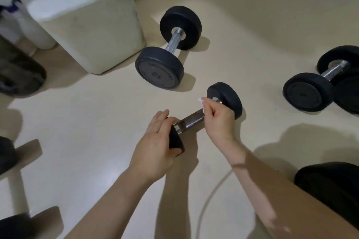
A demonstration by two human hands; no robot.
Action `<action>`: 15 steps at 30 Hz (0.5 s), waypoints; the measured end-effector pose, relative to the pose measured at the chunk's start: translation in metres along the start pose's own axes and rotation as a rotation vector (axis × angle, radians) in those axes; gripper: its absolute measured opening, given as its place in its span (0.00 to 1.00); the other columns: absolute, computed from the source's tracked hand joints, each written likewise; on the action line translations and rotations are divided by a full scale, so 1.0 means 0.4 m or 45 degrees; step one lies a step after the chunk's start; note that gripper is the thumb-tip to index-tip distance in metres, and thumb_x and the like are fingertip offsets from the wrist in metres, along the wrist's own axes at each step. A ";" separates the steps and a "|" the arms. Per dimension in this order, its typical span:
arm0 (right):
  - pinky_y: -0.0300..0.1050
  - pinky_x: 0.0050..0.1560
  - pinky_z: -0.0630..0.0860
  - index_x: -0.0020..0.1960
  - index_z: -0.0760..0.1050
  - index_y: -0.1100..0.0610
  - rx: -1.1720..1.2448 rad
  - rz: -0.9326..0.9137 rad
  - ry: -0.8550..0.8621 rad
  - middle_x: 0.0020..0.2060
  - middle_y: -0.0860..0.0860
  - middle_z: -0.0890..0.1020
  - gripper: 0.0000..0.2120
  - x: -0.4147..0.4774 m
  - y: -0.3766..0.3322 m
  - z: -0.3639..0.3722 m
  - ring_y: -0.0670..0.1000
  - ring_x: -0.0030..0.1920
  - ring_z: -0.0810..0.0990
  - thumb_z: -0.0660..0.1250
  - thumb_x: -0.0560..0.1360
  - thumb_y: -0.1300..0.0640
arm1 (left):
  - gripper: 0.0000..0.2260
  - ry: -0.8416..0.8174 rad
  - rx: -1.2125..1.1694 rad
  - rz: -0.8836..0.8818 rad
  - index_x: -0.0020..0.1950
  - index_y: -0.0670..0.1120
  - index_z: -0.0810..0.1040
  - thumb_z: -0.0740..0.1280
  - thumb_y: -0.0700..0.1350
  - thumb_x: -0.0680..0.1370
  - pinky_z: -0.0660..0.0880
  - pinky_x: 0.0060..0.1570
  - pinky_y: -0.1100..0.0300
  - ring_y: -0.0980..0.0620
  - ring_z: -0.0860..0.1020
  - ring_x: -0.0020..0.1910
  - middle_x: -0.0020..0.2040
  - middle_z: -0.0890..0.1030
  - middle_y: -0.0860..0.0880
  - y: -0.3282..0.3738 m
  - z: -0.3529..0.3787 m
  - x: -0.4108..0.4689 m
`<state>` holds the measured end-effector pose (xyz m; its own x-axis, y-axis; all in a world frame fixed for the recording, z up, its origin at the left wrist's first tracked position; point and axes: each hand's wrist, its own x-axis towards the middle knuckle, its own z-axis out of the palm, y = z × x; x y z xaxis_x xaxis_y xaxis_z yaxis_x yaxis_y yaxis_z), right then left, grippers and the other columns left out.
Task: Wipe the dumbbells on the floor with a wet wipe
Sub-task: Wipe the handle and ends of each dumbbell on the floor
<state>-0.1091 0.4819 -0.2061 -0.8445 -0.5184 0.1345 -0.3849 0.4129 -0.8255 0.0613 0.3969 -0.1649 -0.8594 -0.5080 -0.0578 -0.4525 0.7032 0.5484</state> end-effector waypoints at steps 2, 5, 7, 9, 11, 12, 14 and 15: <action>0.37 0.50 0.76 0.55 0.82 0.54 0.018 -0.015 -0.302 0.43 0.44 0.85 0.10 -0.033 -0.018 0.027 0.42 0.43 0.81 0.64 0.78 0.59 | 0.33 -0.045 -0.044 -0.051 0.74 0.48 0.61 0.72 0.41 0.71 0.50 0.68 0.68 0.55 0.48 0.77 0.78 0.53 0.50 -0.006 -0.017 0.022; 0.35 0.37 0.71 0.54 0.82 0.50 0.491 0.348 -0.545 0.26 0.44 0.76 0.10 -0.065 -0.058 0.042 0.40 0.28 0.71 0.64 0.79 0.59 | 0.33 -0.125 -0.127 -0.197 0.76 0.48 0.58 0.69 0.41 0.74 0.48 0.69 0.66 0.54 0.47 0.77 0.78 0.50 0.49 -0.015 -0.045 0.067; 0.35 0.26 0.62 0.55 0.82 0.54 0.934 0.655 -0.484 0.25 0.51 0.69 0.10 -0.042 -0.076 0.020 0.45 0.24 0.63 0.62 0.79 0.60 | 0.29 -0.116 -0.164 -0.256 0.75 0.48 0.61 0.67 0.39 0.75 0.51 0.69 0.65 0.51 0.51 0.77 0.77 0.54 0.47 -0.016 -0.062 0.080; 0.35 0.23 0.56 0.55 0.81 0.56 1.336 0.870 -0.520 0.27 0.51 0.70 0.10 -0.033 -0.101 -0.008 0.46 0.23 0.62 0.62 0.78 0.60 | 0.22 -0.009 -0.076 -0.184 0.70 0.46 0.69 0.62 0.37 0.76 0.59 0.64 0.67 0.51 0.62 0.71 0.71 0.65 0.46 -0.008 -0.068 0.074; 0.34 0.24 0.58 0.52 0.79 0.56 1.699 1.045 -0.704 0.30 0.51 0.72 0.08 -0.046 -0.136 -0.031 0.46 0.24 0.64 0.62 0.76 0.58 | 0.18 0.193 -0.122 -0.204 0.63 0.45 0.76 0.58 0.39 0.75 0.63 0.53 0.70 0.55 0.69 0.60 0.61 0.72 0.51 0.008 -0.072 0.055; 0.35 0.26 0.60 0.51 0.77 0.55 1.815 1.080 -0.833 0.33 0.51 0.74 0.07 -0.055 -0.152 -0.037 0.46 0.26 0.66 0.62 0.75 0.58 | 0.15 0.263 -0.270 -0.316 0.59 0.45 0.78 0.57 0.40 0.76 0.65 0.53 0.70 0.56 0.72 0.57 0.59 0.74 0.55 0.019 -0.088 0.044; 0.37 0.30 0.63 0.49 0.73 0.54 1.919 1.026 -1.118 0.38 0.53 0.75 0.05 -0.071 -0.186 -0.042 0.48 0.30 0.69 0.64 0.73 0.58 | 0.10 0.171 -0.867 -0.621 0.54 0.47 0.81 0.60 0.43 0.80 0.72 0.59 0.60 0.54 0.77 0.56 0.57 0.81 0.54 0.043 -0.147 0.024; 0.38 0.32 0.64 0.48 0.71 0.54 1.935 0.960 -1.232 0.40 0.54 0.75 0.06 -0.075 -0.206 -0.041 0.49 0.31 0.70 0.65 0.72 0.59 | 0.10 0.058 -1.144 -0.702 0.53 0.47 0.82 0.61 0.46 0.81 0.75 0.59 0.55 0.51 0.80 0.54 0.53 0.83 0.50 0.048 -0.183 0.010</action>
<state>-0.0580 0.4756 -0.1331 0.0037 -0.9614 -0.2752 0.9344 0.1014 -0.3416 0.0668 0.3718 -0.0934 -0.5702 -0.6763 -0.4664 -0.4196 -0.2484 0.8731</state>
